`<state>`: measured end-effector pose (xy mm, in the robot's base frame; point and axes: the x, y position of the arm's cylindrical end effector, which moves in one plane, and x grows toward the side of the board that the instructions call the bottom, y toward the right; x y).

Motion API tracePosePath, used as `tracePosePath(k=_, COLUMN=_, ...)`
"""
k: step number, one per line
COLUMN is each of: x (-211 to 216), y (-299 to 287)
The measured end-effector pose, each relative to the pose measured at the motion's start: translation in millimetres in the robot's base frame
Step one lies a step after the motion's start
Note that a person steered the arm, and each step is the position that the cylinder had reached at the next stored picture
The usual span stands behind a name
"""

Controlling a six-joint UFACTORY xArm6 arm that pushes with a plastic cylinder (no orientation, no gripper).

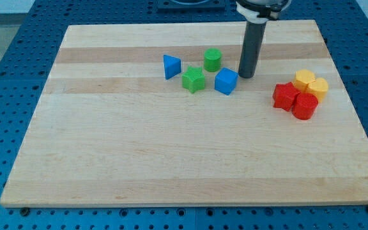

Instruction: Move the blue cube vertically down to green star

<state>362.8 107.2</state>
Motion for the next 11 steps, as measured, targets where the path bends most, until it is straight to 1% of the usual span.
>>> tracePosePath(k=2, x=0, y=-8)
tracePosePath(k=3, x=0, y=-24)
tracePosePath(k=4, x=10, y=-33)
tracePosePath(k=5, x=30, y=-43)
tracePosePath(k=7, x=88, y=-77)
tracePosePath(k=9, x=134, y=-78)
tracePosePath(k=10, x=150, y=-90)
tracePosePath(k=11, x=151, y=-97)
